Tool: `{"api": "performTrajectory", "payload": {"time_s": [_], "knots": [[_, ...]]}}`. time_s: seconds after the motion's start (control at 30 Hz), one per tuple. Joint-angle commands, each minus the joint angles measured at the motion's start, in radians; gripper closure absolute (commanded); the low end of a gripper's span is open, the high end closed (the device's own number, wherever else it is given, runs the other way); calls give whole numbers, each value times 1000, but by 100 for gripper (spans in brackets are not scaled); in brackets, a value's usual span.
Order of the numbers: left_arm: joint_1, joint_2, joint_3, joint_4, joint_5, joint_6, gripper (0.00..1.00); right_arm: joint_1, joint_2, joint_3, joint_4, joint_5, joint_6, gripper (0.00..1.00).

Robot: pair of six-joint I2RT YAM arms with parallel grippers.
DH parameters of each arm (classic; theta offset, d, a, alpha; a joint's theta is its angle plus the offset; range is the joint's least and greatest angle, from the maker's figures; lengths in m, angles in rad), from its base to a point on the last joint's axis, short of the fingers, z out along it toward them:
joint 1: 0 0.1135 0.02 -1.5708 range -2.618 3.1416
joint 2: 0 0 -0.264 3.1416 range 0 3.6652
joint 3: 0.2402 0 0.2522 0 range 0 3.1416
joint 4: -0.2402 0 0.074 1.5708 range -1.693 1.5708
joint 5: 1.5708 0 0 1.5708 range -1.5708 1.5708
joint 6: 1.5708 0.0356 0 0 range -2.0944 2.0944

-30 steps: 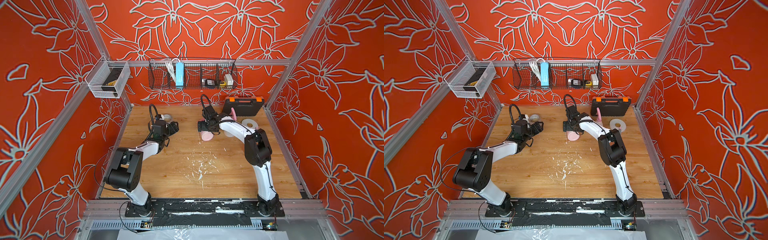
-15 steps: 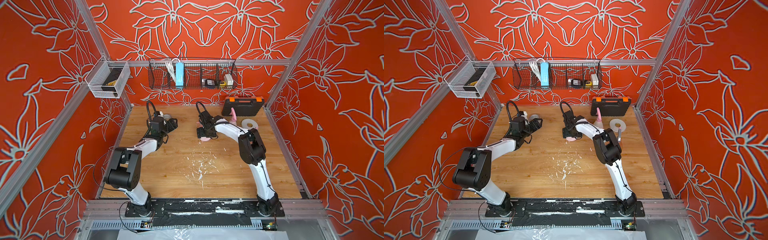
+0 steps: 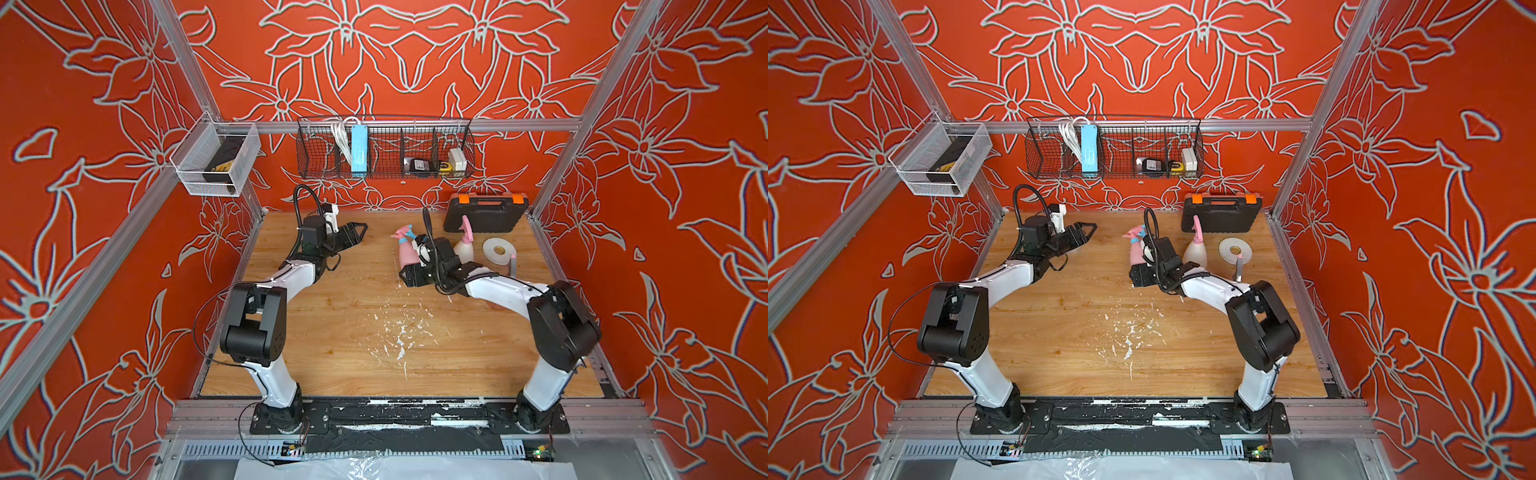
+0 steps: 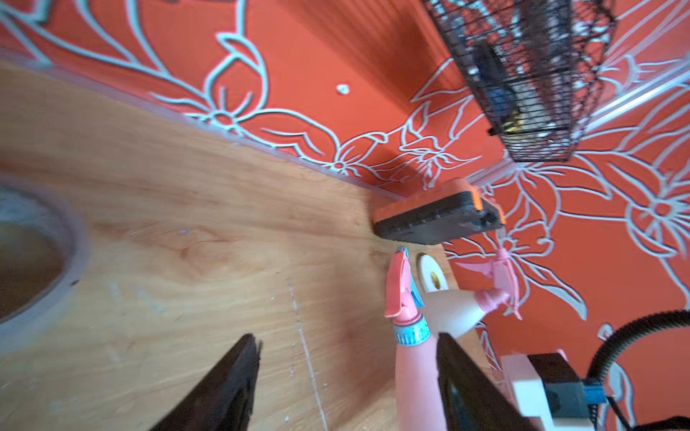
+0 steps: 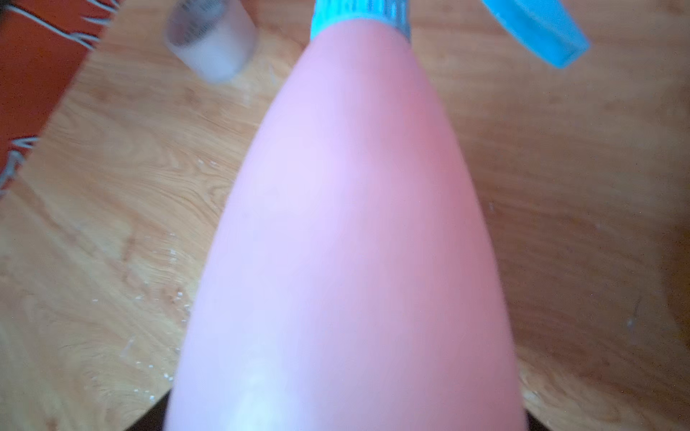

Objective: Attach spray nozzles to spray bottles
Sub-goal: Pick up the spray bottle from the center of the board.

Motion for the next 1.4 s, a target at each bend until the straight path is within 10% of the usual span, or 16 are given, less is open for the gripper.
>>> {"api": "performTrajectory", "payload": {"time_s": [0.0,0.53,1.0,1.07,1.37], "knots": [[1,36,29,119,230,-38,34,3,-22,-11,197,-98,-56,27],[-31,63,62,131,245,-28,43,88,-27,57,90,-119,-155,26],[-56,42,52,93,212,53,100,120,-64,26,76,-86,-169,16],[-71,20,46,59,155,106,100,120,-97,1,66,-50,-165,3],[-272,-89,-150,178,-463,408,100,44,-466,-174,-165,344,-113,3]]}}
